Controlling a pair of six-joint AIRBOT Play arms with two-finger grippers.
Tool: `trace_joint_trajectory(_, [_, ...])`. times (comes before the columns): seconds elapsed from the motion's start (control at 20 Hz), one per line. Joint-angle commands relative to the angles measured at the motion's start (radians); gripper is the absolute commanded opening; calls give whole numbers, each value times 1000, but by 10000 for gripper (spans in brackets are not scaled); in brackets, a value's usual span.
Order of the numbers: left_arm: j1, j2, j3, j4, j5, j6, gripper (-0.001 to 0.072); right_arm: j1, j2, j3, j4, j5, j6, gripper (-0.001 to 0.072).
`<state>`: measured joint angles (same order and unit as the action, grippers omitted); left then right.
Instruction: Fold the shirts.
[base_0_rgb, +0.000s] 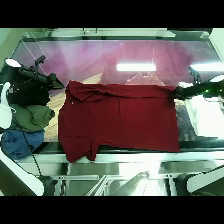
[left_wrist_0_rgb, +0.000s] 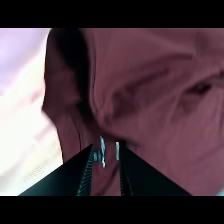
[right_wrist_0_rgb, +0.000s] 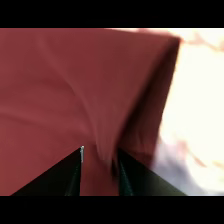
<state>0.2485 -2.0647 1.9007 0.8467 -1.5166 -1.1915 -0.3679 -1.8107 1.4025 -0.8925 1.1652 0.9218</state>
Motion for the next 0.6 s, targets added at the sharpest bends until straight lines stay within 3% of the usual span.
trace_joint_trajectory(0.0, [42, 23, 0, 1, -130, -68, 158, -11, 105, 1, -154, 53, 76, 265])
trace_joint_trajectory(0.05, [45, 39, 0, 2, -162, -78, 122, -17, 143, 1, -171, 71, 94, 266])
trace_joint_trajectory(0.25, [44, 216, -195, 95, -166, -80, 123, -61, 265, -14, -192, 218, 171, 265])
trace_joint_trajectory(0.4, [59, 442, -518, 175, -69, -31, 123, -74, 364, -114, -192, 257, 222, 243])
trace_joint_trajectory(0.5, [89, 645, -808, 173, 69, -7, 126, -69, 452, -240, -173, 246, 246, 243])
trace_joint_trajectory(0.55, [105, 743, -936, 174, 136, -8, 185, -63, 505, -316, -155, 220, 256, 244])
